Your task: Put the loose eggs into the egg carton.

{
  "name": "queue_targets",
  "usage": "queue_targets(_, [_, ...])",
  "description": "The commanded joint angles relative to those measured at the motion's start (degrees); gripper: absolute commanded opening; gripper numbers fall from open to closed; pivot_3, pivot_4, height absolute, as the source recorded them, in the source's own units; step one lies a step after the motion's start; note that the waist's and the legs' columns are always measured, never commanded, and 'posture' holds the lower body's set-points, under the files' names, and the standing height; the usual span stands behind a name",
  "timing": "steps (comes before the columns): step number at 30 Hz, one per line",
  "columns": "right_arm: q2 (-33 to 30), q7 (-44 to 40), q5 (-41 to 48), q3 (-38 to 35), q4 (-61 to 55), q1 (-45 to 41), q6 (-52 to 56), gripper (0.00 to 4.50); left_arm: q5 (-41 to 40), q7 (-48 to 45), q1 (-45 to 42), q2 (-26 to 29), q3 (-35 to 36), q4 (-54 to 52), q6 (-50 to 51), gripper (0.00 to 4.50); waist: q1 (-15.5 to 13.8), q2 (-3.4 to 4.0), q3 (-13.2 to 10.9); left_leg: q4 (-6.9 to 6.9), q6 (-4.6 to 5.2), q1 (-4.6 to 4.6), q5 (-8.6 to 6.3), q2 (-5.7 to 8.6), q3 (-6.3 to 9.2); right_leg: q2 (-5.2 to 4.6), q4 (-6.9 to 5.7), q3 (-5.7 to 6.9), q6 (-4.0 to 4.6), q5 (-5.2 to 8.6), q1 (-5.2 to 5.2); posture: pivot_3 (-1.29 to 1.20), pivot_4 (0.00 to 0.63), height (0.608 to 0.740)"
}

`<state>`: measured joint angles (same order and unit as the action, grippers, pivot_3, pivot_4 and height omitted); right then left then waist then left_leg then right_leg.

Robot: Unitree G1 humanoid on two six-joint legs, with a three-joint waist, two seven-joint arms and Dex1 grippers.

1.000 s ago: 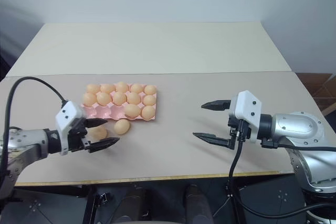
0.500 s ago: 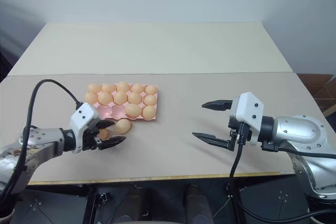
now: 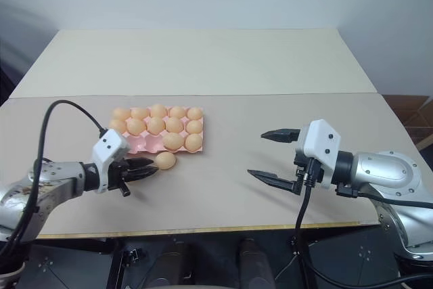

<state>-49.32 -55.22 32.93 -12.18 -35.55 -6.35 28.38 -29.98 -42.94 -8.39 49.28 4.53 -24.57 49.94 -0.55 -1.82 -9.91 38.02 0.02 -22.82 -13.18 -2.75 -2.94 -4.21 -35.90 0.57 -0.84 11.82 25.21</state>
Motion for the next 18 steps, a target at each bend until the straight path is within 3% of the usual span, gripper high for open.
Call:
queue_targets(1, [-0.5, 1.1, 1.6, -2.1, -2.7, 0.0, 0.0, 4.5, -1.6, -3.1, 2.3, 2.3, 4.1, -3.6, -2.0, 1.38, 0.0, 0.0, 0.0, 0.0, 0.0, 0.0, 0.0, 0.0, -0.01, -0.01, 0.0, 0.0, 0.0, 0.0, 0.0, 0.0, 0.15, 0.74])
queue_targets(5, [-0.5, 1.9, 2.5, -2.1, -3.8, 0.3, 0.4, 4.5, -1.4, -4.9, 5.3, 3.6, 6.0, -4.5, -4.2, 1.38, -0.1, 0.0, 0.0, 0.0, 0.0, 0.01, 0.0, 0.01, -0.02, -0.04, 0.01, 0.0, 0.0, 0.0, -0.01, 0.0, 0.15, 0.74])
queue_targets(6, [-0.6, 2.1, 2.7, -2.1, -3.8, 0.2, 0.5, 4.5, -2.1, -5.0, 5.4, 3.2, 6.5, -4.4, -4.1, 1.55, -0.1, 0.0, 0.0, 0.0, 0.0, 0.01, 0.0, 0.01, -0.02, -0.03, 0.0, 0.0, 0.01, 0.0, 0.0, 0.0, 0.15, 0.74])
queue_targets(9, [-0.7, 2.4, 3.1, -2.0, -3.9, 0.0, 0.6, 4.5, -2.8, -4.5, 5.1, 2.5, 6.8, -4.3, -3.9, 2.23, -0.2, -0.01, 0.0, 0.03, 0.0, 0.01, 0.0, 0.01, -0.01, -0.04, 0.0, 0.01, 0.01, 0.0, -0.02, 0.0, 0.15, 0.74])
queue_targets(16, [-1.1, 3.4, 3.9, -1.8, -4.7, -0.5, 1.5, 4.5, 0.6, -2.0, 3.5, 0.9, 5.0, -2.8, -6.4, 4.48, -0.1, -0.02, 0.0, 0.07, 0.0, 0.0, 0.0, 0.01, -0.01, -0.03, 0.0, 0.01, -0.01, -0.01, -0.03, 0.0, 0.15, 0.74])
queue_targets(18, [-1.1, 3.7, 4.0, -1.7, -4.8, -0.5, 1.5, 4.5, 2.1, -1.6, 2.9, 0.4, 3.8, -2.1, -7.9, 4.48, -0.1, -0.02, 0.0, 0.07, 0.0, -0.01, 0.0, 0.01, -0.01, -0.03, 0.0, 0.01, -0.01, -0.01, -0.03, 0.0, 0.15, 0.74])
